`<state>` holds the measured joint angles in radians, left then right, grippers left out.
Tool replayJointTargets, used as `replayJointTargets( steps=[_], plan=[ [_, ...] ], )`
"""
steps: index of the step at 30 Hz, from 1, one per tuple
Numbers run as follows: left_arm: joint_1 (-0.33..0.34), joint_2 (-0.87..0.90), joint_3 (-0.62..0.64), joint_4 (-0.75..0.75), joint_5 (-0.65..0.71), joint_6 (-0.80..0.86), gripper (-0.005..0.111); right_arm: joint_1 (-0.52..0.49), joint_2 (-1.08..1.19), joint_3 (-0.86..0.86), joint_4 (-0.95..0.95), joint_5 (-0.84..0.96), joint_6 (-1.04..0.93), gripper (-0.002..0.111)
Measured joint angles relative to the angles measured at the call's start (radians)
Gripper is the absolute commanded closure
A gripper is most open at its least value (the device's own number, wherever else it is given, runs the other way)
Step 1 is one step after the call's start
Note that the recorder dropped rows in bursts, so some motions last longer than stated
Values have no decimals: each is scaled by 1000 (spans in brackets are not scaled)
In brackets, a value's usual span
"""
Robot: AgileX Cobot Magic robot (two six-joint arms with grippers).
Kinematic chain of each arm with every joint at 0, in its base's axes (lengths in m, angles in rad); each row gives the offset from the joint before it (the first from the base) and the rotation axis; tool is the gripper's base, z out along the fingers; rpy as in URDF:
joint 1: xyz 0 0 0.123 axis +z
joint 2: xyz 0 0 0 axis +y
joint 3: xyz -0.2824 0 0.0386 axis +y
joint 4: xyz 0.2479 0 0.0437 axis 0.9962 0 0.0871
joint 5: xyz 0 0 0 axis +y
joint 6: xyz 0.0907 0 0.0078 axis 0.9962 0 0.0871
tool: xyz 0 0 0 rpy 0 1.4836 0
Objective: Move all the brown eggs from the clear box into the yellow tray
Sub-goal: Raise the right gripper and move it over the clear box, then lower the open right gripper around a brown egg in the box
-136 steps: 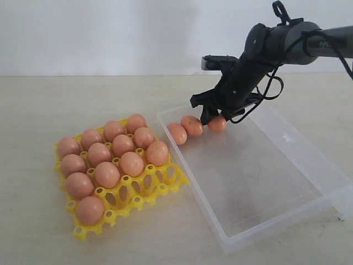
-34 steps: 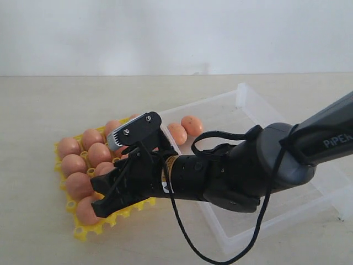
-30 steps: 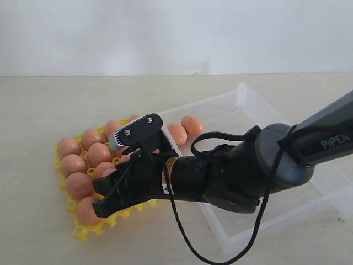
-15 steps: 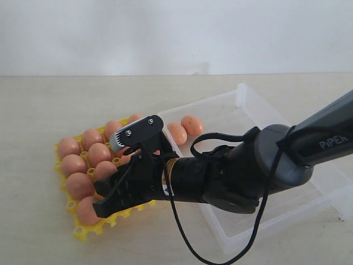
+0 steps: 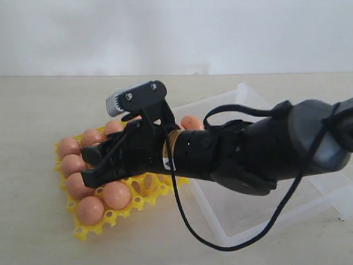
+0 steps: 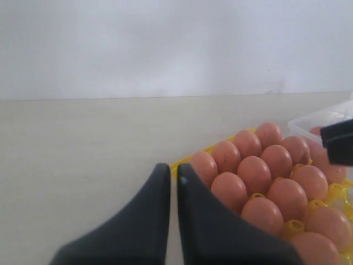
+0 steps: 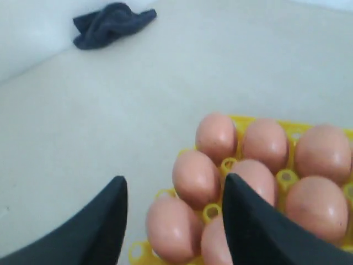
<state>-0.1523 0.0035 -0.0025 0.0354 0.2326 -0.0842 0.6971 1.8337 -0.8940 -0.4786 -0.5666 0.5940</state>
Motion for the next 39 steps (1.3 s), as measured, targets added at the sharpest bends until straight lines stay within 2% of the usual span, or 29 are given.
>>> replayJointTargets(
  steps=[6, 9, 11, 14, 18, 23, 27, 29, 33, 39],
  plan=[
    [0, 0, 0, 0, 0, 0, 103, 0, -168, 0, 0, 12, -83, 62],
    [0, 0, 0, 0, 0, 0, 103, 0, -258, -6, 0, 119, -186, 62],
    [0, 0, 0, 0, 0, 0, 103, 0, -305, -33, 2, 285, -226, 62],
    [0, 0, 0, 0, 0, 0, 103, -10, -332, -105, 9, 644, -250, 62],
    [0, 0, 0, 0, 0, 0, 103, -94, -301, -209, -2, 1046, -245, 62],
    [0, 0, 0, 0, 0, 0, 103, -266, -154, -429, 93, 1313, -288, 62],
    [0, 0, 0, 0, 0, 0, 103, -371, 44, -702, 358, 1559, -520, 62],
    [0, 0, 0, 0, 0, 0, 103, -384, 126, -808, 438, 1662, -605, 62],
    [0, 0, 0, 0, 0, 0, 103, -385, 295, -1018, 491, 1752, -681, 62],
    [0, 0, 0, 0, 0, 0, 103, -385, 407, -1098, 493, 1699, -700, 62]
  ],
)
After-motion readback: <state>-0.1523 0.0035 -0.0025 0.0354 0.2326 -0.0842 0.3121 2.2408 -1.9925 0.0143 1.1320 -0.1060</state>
